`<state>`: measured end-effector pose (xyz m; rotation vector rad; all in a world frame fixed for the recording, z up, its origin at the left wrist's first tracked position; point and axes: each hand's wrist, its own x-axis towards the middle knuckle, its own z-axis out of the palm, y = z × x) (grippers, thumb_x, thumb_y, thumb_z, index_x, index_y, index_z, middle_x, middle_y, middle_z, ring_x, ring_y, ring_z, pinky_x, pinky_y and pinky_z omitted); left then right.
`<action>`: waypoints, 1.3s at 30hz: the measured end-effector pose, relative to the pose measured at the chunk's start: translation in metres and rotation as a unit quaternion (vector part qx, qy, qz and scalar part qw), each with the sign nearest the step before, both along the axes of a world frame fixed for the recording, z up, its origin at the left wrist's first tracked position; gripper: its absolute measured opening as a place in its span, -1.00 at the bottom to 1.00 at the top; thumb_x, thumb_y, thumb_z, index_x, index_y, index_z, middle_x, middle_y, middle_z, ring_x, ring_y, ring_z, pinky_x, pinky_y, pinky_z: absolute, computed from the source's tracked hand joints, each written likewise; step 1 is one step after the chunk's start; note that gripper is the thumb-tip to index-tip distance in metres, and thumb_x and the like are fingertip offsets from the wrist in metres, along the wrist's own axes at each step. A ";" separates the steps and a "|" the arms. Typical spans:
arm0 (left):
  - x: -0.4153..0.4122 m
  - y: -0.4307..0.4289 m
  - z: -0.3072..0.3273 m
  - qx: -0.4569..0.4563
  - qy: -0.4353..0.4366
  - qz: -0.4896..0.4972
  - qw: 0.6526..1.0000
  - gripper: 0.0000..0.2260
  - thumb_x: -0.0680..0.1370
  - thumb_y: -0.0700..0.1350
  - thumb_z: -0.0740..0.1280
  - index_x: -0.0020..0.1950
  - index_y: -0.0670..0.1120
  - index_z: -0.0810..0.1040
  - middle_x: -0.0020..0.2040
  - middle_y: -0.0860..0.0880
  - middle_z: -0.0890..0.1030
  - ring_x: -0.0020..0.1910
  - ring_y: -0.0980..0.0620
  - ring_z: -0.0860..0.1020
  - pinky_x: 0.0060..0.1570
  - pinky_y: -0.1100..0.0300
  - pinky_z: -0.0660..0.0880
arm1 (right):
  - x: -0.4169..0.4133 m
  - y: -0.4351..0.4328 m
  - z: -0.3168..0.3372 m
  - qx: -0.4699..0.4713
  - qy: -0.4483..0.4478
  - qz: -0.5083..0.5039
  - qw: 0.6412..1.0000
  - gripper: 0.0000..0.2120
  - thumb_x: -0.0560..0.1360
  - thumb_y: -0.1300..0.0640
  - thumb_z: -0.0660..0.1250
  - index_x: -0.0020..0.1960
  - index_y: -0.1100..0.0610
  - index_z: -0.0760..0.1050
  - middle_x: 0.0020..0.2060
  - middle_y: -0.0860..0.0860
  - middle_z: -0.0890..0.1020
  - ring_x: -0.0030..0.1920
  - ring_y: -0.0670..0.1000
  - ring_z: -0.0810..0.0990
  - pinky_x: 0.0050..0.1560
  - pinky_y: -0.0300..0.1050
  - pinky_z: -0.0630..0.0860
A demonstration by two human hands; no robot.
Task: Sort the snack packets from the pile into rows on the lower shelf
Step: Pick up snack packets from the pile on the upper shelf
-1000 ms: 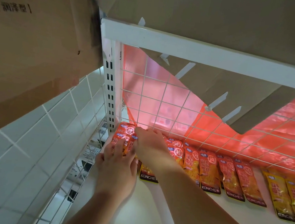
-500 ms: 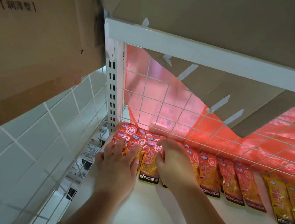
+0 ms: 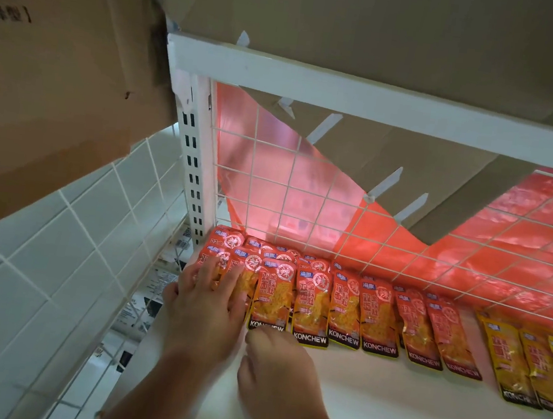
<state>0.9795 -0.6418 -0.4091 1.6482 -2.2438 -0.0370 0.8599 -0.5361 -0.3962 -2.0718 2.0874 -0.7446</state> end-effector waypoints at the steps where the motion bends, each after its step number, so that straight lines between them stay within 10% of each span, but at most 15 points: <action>1: 0.000 0.001 0.001 -0.004 0.010 -0.002 1.000 -0.61 0.58 0.15 0.28 0.39 0.14 0.54 0.43 -0.05 0.47 0.38 -0.19 0.39 0.22 -0.15 0.40 | -0.001 -0.001 -0.001 0.000 -0.003 -0.001 1.000 -0.92 0.33 0.09 0.24 -0.18 0.02 0.43 -0.21 -0.06 0.55 -0.19 0.02 0.51 -0.24 -0.17 0.39; 14: 0.024 0.022 -0.006 -0.004 0.136 -0.023 0.990 -0.86 0.52 0.04 0.30 -0.18 0.03 0.55 -0.28 0.06 0.57 -0.28 -0.05 0.49 -0.34 0.10 0.37 | -0.009 -0.001 -0.021 -0.028 -0.015 0.014 0.999 -0.91 0.35 0.17 0.30 -0.20 0.05 0.40 -0.13 -0.05 0.50 -0.13 0.06 0.47 -0.16 -0.12 0.40; 24: 0.021 0.018 -0.008 -0.012 0.131 -0.036 0.991 -0.83 0.48 -0.04 0.39 -0.28 0.00 0.50 -0.32 0.06 0.51 -0.26 -0.07 0.45 -0.32 0.04 0.41 | -0.008 0.001 -0.022 -0.037 -0.066 -0.012 0.997 -0.88 0.38 0.21 0.30 -0.11 0.05 0.45 -0.05 -0.07 0.51 -0.08 0.04 0.50 -0.11 -0.11 0.47; 31: 0.022 0.018 -0.017 -0.041 0.079 -0.030 0.996 -0.66 0.46 0.09 0.39 0.23 0.11 0.63 0.21 0.07 0.54 0.16 -0.11 0.48 0.07 -0.05 0.48 | -0.004 0.002 -0.011 0.065 -0.020 -0.035 0.997 -0.43 0.37 0.08 0.29 0.39 -0.08 0.39 0.52 0.07 0.39 0.24 0.13 0.55 0.19 0.00 0.56; 39: 0.020 0.018 -0.019 -0.039 -0.010 -0.046 0.998 -0.61 0.49 0.24 0.34 0.30 0.24 0.59 0.51 0.05 0.42 0.43 -0.23 0.36 0.20 -0.19 0.32 | 0.003 0.004 -0.005 0.104 0.018 -0.038 0.994 -0.48 0.38 0.00 0.20 0.32 -0.04 0.57 0.32 -0.01 0.59 0.13 0.12 0.58 0.14 0.01 0.57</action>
